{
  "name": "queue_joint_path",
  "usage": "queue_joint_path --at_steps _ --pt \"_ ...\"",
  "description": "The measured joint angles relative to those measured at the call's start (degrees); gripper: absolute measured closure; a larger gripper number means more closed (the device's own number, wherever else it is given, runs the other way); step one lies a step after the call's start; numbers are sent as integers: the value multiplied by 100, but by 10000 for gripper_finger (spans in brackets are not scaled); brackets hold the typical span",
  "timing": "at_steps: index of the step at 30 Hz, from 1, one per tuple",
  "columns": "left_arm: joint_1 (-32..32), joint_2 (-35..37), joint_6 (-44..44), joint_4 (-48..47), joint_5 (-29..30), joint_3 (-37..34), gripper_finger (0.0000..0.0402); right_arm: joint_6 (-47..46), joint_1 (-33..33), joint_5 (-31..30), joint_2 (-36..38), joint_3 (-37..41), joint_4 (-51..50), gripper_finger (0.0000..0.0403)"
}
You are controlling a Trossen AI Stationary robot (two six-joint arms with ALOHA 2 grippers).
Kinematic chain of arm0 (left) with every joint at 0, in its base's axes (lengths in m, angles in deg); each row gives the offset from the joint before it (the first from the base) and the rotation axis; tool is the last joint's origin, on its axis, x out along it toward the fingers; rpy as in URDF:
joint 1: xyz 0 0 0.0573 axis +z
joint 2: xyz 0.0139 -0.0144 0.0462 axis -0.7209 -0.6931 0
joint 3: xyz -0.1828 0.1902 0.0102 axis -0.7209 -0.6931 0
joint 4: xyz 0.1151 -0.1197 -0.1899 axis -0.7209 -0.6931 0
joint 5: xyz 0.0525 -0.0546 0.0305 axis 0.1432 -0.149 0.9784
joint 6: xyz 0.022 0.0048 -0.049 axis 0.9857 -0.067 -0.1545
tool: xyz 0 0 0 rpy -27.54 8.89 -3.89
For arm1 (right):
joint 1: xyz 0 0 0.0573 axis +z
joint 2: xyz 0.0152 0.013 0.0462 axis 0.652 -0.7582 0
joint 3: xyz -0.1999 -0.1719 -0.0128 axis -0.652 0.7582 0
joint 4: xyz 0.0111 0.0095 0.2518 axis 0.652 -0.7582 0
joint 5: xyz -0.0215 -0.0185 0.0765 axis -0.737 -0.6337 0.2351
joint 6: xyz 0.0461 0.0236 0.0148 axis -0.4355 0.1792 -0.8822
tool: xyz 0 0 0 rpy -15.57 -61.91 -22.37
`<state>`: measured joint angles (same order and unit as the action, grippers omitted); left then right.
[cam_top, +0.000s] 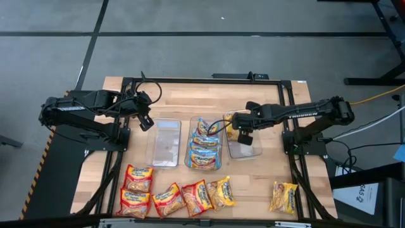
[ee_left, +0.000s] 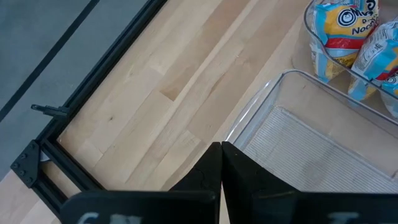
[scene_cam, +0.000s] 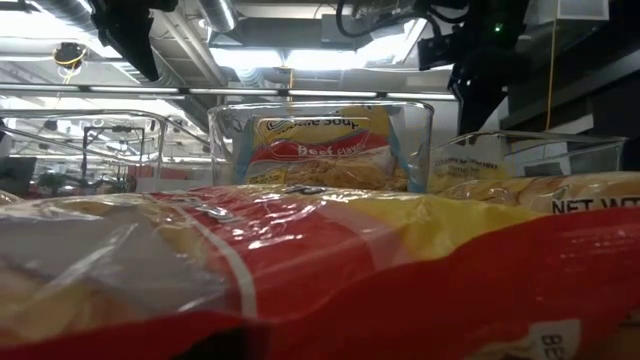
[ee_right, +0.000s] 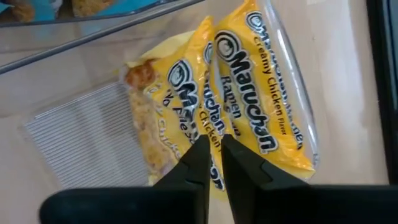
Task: Sort Maruchan noodles
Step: Put the yellow noodle pack into the right transparent bin
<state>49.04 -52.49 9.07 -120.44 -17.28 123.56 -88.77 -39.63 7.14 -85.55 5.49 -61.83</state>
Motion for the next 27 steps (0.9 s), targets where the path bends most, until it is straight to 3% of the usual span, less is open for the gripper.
queue_joint_path --at_steps 8,13,15,21,24,27 --pt "0 0 0 0 0 0 401 -194 2 -728 -2 -104 -52 338" --pt "1 1 0 0 0 0 401 -776 2 -929 -4 -856 -425 346" --pt "1 1 0 0 0 -1 401 -1050 0 -427 -4 -1303 -681 351" --pt "1 0 -4 0 2 -2 401 -2270 206 2450 0 -2117 -1020 358" --pt "0 2 -40 0 2 0 401 -2467 699 2914 0 -2112 -895 358" --pt "0 0 -44 0 2 0 401 -2711 1330 2729 0 -1940 -600 358"
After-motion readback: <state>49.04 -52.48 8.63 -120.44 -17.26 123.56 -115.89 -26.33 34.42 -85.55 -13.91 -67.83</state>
